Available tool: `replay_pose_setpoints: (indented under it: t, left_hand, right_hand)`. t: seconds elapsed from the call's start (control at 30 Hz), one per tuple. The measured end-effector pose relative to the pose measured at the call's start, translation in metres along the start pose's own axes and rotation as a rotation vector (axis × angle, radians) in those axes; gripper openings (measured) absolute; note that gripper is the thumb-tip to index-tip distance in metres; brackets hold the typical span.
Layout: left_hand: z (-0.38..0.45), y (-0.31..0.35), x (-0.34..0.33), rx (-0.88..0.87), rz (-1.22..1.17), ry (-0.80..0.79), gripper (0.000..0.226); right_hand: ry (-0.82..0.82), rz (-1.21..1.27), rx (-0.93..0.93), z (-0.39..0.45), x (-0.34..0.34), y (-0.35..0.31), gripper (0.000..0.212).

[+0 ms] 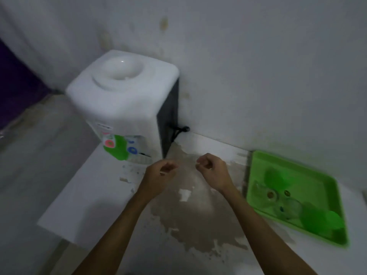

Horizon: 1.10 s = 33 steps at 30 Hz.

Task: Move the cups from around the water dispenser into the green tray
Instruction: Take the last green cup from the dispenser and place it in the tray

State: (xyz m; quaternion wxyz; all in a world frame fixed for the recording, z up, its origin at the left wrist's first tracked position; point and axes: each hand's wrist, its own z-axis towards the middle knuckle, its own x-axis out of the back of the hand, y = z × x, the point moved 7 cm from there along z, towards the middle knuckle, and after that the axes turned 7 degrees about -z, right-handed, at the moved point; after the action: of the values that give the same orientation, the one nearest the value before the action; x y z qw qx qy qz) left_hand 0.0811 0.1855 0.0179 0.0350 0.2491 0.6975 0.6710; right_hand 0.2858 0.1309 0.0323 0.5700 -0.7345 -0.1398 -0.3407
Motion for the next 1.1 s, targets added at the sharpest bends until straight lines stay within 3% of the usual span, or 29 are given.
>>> replay_pose_setpoints:
  t: [0.17, 0.37, 0.5, 0.6, 0.77, 1.1]
  left_hand:
    - [-0.002, -0.032, 0.103, 0.041, 0.02, 0.129, 0.008]
    - [0.004, -0.071, 0.192, 0.08, 0.085, 0.343, 0.024]
    - [0.013, -0.084, 0.224, 0.13, 0.054, 0.52, 0.058]
    - [0.033, -0.094, 0.226, 0.131, 0.03, 0.458, 0.084]
    - [0.064, -0.113, 0.203, 0.199, 0.016, 0.26, 0.104]
    - [0.075, -0.129, 0.201, 0.253, 0.087, 0.307, 0.088]
  right_hand:
    - [-0.084, -0.004, 0.072, 0.023, -0.081, -0.064, 0.004]
    - [-0.151, 0.041, 0.063, 0.044, -0.159, -0.1, 0.012]
    - [-0.178, 0.065, 0.035, 0.05, -0.191, -0.104, 0.012]
    - [-0.141, 0.063, 0.024, 0.055, -0.199, -0.106, 0.012]
    - [-0.113, 0.024, -0.001, 0.061, -0.204, -0.103, 0.015]
    - [-0.182, 0.016, -0.013, 0.058, -0.202, -0.103, 0.012]
